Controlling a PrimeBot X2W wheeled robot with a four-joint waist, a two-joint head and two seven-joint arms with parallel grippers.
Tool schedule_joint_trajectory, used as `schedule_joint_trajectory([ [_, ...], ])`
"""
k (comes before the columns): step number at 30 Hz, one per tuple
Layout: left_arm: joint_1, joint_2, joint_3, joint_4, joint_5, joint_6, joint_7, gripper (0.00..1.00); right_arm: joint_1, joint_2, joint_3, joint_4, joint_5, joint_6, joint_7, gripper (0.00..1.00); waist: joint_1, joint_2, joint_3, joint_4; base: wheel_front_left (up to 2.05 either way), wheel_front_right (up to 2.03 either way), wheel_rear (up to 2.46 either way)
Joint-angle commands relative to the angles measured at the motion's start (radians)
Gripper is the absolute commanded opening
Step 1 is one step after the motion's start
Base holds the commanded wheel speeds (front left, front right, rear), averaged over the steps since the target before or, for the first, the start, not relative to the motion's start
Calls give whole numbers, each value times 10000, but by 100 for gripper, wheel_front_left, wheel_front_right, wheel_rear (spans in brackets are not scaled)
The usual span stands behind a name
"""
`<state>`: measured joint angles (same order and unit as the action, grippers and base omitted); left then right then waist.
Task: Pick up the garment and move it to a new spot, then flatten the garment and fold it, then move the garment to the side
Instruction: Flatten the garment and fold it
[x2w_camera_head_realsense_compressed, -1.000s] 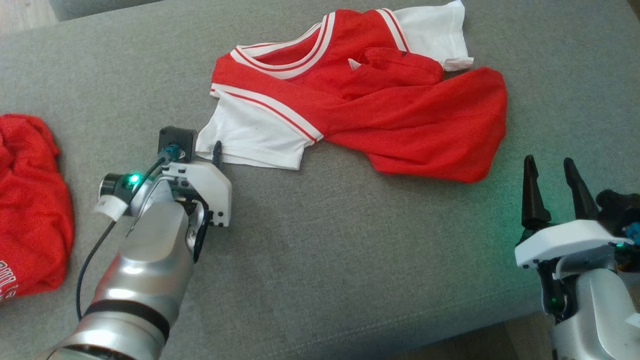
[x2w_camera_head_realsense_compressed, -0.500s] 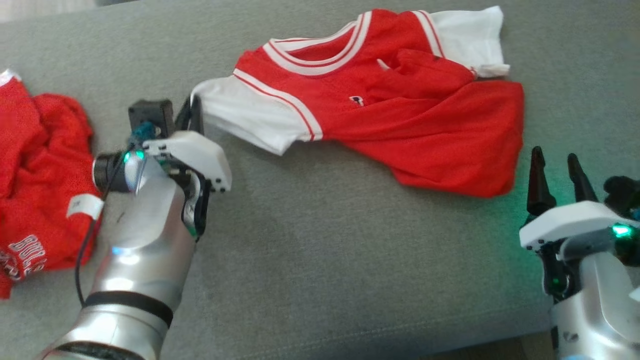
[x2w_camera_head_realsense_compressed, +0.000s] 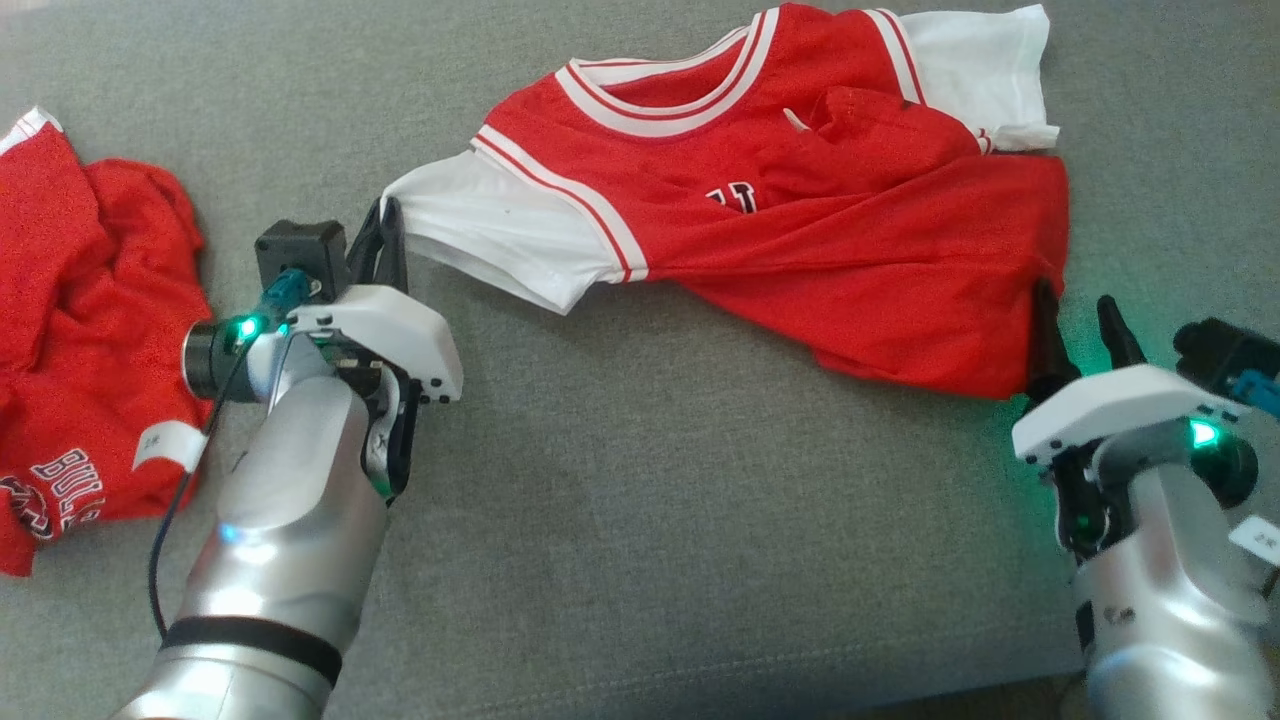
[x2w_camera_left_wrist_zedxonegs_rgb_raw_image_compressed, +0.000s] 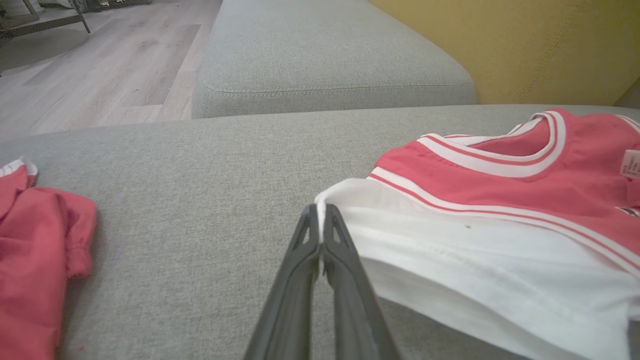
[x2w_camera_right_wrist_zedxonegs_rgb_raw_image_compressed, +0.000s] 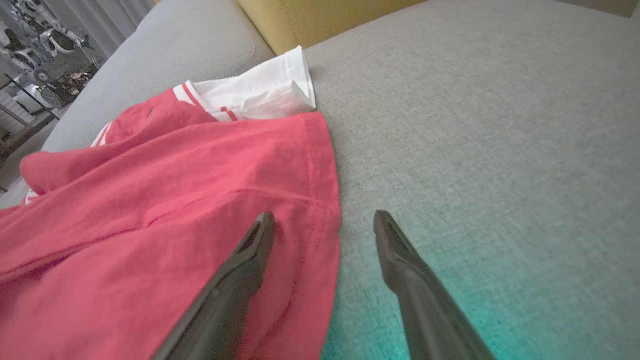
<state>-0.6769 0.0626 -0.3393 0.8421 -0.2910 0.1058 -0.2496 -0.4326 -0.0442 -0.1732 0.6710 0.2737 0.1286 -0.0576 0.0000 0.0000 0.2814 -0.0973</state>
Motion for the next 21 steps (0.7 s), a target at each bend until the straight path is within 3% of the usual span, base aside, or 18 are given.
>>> schedule_joint_trajectory([
  [1,-168,372,326,-322,89,37,-121,0,-553,-60,154,40,183,21,-165,100,0,0,37,-2,0,0,0],
  [17,-156,359,176,-407,193,-58,-121,0,-1738,-60,-208,2086,-415,21,-713,100,0,0,262,115,0,0,0],
  [18,-150,362,176,-401,193,-59,-121,0,-1779,-60,-202,2177,-432,21,-753,81,0,0,258,114,0,0,0],
  [19,-144,362,174,-396,194,-56,-122,0,-1816,-60,-192,2266,-448,21,-792,42,0,0,253,112,0,0,0],
  [20,-137,361,174,-394,195,-54,-122,0,-1850,-60,-186,2351,-466,21,-829,13,0,0,248,110,0,0,0],
  [21,-131,360,174,-394,193,-53,-122,0,-1878,-60,-181,2430,-489,21,-871,0,0,0,241,107,0,0,0],
])
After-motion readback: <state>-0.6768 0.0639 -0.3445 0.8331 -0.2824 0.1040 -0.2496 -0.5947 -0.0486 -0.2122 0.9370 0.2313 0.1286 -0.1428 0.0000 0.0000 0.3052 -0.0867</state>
